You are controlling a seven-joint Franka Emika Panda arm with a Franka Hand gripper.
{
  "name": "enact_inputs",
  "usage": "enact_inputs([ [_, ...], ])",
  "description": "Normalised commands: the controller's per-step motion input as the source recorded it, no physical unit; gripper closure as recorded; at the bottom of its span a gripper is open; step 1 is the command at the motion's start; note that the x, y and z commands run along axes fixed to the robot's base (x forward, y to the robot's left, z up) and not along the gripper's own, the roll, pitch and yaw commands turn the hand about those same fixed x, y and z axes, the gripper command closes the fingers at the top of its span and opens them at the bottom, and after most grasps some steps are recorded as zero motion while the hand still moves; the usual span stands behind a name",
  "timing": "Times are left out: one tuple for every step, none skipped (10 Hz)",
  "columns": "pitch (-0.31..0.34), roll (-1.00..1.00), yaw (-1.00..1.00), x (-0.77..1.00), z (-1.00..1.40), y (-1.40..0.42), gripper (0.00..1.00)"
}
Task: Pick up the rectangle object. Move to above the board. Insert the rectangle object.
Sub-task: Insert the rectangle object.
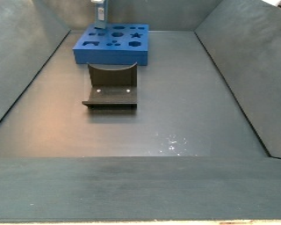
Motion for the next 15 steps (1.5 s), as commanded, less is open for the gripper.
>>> enact_inputs([
  [0.057, 0.72, 0.0, 0.26, -0.58, -0.17, 1.0],
  [0.017, 0.67, 0.0, 0.31, -0.65, -0.18, 1.0],
  [0.097, 0.71, 0.0, 0.27, -0.6, -0.17, 1.0],
  [0.197, 0.74, -0.03, 0.31, -0.54, -0.1, 1.0],
  [0.311, 0.83, -0.09, 0.23, -0.38, -0.01, 1.0],
  [0.371, 0.82, 0.0, 0.29, -0.36, -0.12, 1.0],
  [0.009, 0.02, 0.0, 0.0, 0.0, 0.0, 1.0],
  [0.0, 0.32, 0.13, 0.07, 0.0, -0.12, 1.0],
  [1.0, 0.61, 0.0, 0.31, 0.15, -0.15, 1.0],
  [1.0, 0.43, 0.0, 0.25, 0.1, -0.16, 1.0],
  [1.0, 0.38, 0.0, 0.23, 0.1, -0.16, 1.0],
  [1.0, 0.37, 0.0, 0.23, 0.1, -0.16, 1.0],
  [1.0, 0.38, 0.0, 0.29, 0.12, -0.12, 1.0],
  [0.343, 0.17, 0.0, 0.07, 0.0, 0.0, 1.0],
  [-0.031, 0.01, 0.0, 0.0, -0.02, -0.01, 1.0],
])
